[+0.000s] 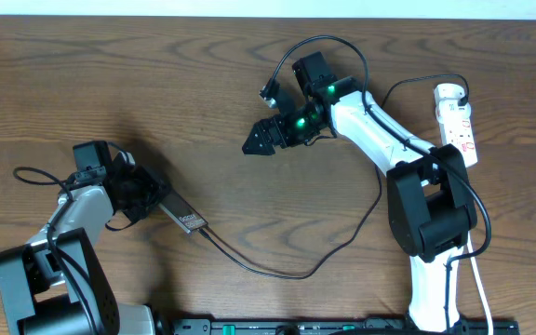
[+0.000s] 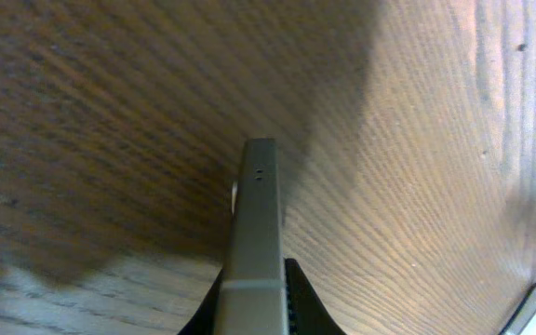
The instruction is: Plug charger to phone and switch on socket
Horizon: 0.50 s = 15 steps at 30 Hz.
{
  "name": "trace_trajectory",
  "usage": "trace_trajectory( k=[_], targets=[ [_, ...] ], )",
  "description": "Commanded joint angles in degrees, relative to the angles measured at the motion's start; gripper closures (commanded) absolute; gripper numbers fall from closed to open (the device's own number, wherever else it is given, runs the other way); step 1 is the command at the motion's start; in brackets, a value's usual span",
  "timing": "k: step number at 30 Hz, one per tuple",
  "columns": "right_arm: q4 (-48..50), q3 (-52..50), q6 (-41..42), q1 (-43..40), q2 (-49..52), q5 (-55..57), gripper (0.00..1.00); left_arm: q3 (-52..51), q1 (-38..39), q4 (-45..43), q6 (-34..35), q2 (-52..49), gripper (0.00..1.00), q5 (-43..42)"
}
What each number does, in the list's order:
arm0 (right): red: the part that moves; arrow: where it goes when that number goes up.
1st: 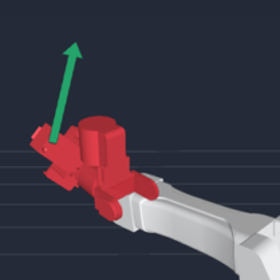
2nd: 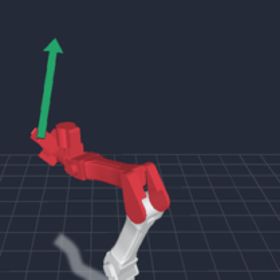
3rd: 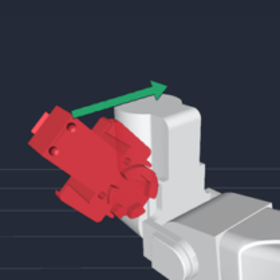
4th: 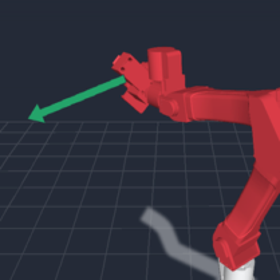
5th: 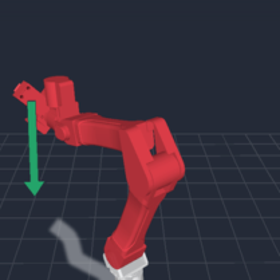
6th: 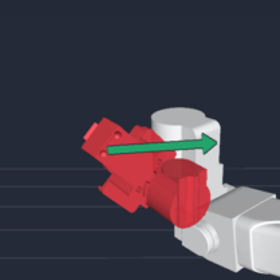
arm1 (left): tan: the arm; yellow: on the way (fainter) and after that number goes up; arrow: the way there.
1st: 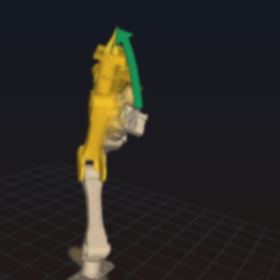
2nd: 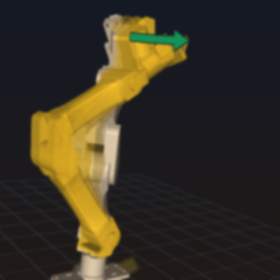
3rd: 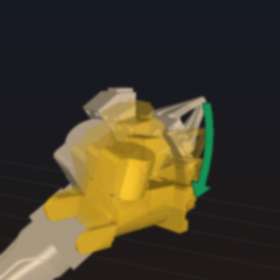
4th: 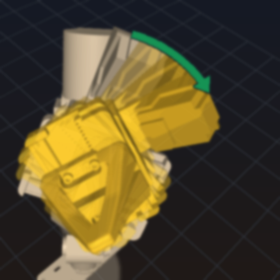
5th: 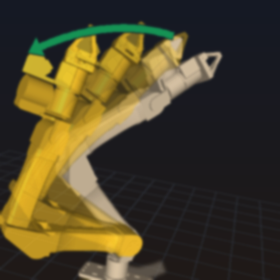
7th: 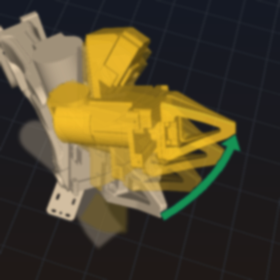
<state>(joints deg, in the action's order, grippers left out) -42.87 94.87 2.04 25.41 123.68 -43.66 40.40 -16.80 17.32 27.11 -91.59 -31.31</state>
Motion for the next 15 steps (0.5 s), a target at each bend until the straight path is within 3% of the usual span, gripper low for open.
trace_trajectory(
  k=[1, 5, 9, 12, 15],
  targets=[
    [-0.2, 1.1, 0.3, -0.2, -0.8, 0.1, 0.01, -0.9, 0.1, 0.7, -1.6, 0.6, 0.85, 2.6],
    [-0.2, 1.1, 0.3, -0.2, -0.8, 0.1, 0.01, -0.9, 0.1, 1.3, -1.6, 0.6, 0.66, 2.4],
    [-0.2, 1.1, 0.2, -0.2, -0.8, 0.1, 0.01, -0.9, 0.1, 2.2, -1.6, 0.6, 0.60, 2.4],
    [-0.2, 1.1, 0.3, -0.2, -0.8, 0.1, 0.01, -0.9, 0.1, 3.3, -1.6, 0.6, 0.48, 2.4],
    [-0.2, 1.1, 0.3, -0.2, -0.8, 0.1, 0.01, -0.9, 0.1, 4.7, -1.6, 0.6, 0.45, 2.4]
  ],
)
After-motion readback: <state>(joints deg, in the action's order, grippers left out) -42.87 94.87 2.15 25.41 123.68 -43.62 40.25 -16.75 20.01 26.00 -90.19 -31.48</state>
